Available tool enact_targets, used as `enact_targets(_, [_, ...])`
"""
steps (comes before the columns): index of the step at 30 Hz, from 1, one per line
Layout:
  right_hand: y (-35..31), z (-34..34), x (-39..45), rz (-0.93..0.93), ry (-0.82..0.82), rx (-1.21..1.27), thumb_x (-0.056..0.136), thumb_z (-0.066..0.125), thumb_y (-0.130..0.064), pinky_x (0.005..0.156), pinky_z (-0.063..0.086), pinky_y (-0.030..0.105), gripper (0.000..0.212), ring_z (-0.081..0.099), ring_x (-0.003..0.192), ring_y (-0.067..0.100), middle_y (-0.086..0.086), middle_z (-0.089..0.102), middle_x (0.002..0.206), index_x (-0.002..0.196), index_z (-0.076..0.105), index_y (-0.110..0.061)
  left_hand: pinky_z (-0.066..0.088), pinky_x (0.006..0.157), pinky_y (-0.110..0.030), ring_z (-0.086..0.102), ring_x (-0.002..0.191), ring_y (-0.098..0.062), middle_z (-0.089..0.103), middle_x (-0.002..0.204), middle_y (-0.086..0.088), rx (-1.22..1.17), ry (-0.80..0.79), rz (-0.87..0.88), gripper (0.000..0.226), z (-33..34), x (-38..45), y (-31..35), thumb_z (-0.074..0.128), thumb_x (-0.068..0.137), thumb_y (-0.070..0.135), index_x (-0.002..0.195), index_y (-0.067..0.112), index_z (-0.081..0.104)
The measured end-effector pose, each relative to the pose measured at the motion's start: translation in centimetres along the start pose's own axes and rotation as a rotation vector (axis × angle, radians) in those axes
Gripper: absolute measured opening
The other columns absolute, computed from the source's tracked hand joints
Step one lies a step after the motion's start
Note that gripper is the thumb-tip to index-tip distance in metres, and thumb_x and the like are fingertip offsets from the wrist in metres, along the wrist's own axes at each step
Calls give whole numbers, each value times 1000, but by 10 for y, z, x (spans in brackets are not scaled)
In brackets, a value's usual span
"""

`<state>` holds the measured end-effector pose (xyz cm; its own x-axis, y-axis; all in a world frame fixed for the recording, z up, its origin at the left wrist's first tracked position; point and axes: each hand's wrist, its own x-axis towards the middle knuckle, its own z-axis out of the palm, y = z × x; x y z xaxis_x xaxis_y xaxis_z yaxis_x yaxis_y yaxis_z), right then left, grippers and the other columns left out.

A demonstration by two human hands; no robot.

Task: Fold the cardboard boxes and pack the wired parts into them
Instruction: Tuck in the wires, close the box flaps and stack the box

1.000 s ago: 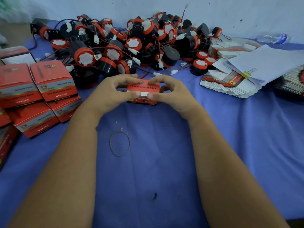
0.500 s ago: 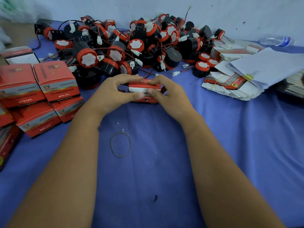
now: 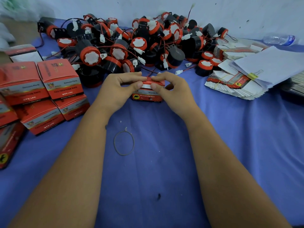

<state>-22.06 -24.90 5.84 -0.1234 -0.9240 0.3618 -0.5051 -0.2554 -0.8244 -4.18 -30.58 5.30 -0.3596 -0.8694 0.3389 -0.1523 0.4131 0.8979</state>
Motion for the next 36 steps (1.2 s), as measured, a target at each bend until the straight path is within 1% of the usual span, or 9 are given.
enact_targets(5, [-2, -4, -1, 29, -38, 65, 92, 66, -17, 75, 47, 11, 17, 58, 94, -7, -23, 60, 100, 107, 72, -24, 48, 95, -13, 52, 126, -2, 62, 132, 5, 17, -45, -1, 28, -3, -1, -1, 66, 93, 15, 117, 28, 67])
enact_targets(8, [-2, -6, -1, 104, -71, 181, 96, 61, -20, 98, 48, 26, 18, 52, 121, 6, -22, 60, 109, 100, 72, -35, 46, 90, -7, 47, 124, 10, 57, 137, 13, -18, -134, -48, 36, -9, -2, -4, 69, 90, 11, 120, 31, 66])
enact_targets(11, [-3, -5, -1, 118, -55, 191, 94, 64, -23, 105, 45, 36, 15, 45, 132, 7, -14, 57, 122, 94, 72, -35, 48, 100, -18, 46, 132, 1, 51, 144, 11, 39, -191, -44, 51, -9, -2, -6, 72, 84, -1, 128, 23, 62])
enact_targets(16, [-5, -4, 1, 159, -34, 132, 96, 61, -22, 100, 47, 34, 11, 51, 126, 13, -5, 55, 130, 99, 72, -21, 46, 108, -34, 42, 138, -10, 51, 146, 4, 99, -149, -20, 49, -4, -3, -5, 70, 84, -7, 129, 12, 63])
enact_targets(22, [-16, 4, 6, 291, -111, 100, 97, 52, -11, 66, 46, 11, 18, 57, 93, 11, 5, 56, 125, 86, 60, -24, 39, 114, -37, 46, 135, -8, 54, 144, 3, 135, -100, 4, 39, -2, -5, -4, 74, 85, 4, 120, 21, 69])
enact_targets(25, [-16, 4, 4, 317, -135, 200, 98, 51, -10, 80, 49, 22, 21, 58, 106, 19, 6, 53, 131, 89, 62, -26, 40, 113, -35, 48, 132, -6, 58, 139, 6, 118, -50, 12, 27, 2, -6, -4, 75, 87, 17, 111, 29, 70])
enact_targets(28, [-11, 1, -2, 241, -146, 222, 94, 60, -16, 94, 48, 27, 16, 53, 115, 15, -7, 48, 126, 94, 64, -32, 39, 113, -34, 50, 129, -6, 59, 136, 6, 154, -22, 48, 21, 5, -5, -5, 73, 89, 18, 99, 36, 70])
enact_targets(33, [-5, 5, -3, 78, -79, -49, 85, 69, -9, 86, 42, 17, 33, 46, 93, 5, -21, 46, 107, 105, 63, -34, 43, 108, -32, 53, 126, -3, 63, 132, 11, 29, -27, -27, 13, 2, -5, -2, 65, 95, 28, 93, 34, 75])
enact_targets(36, [-16, 19, -2, 50, 99, -46, 83, 74, -16, 79, 40, 9, 36, 49, 86, -3, -16, 45, 104, 107, 60, -39, 48, 99, -28, 59, 117, -5, 66, 122, 16, -202, 165, -110, 27, 3, -2, 3, 46, 103, 32, 108, 31, 73])
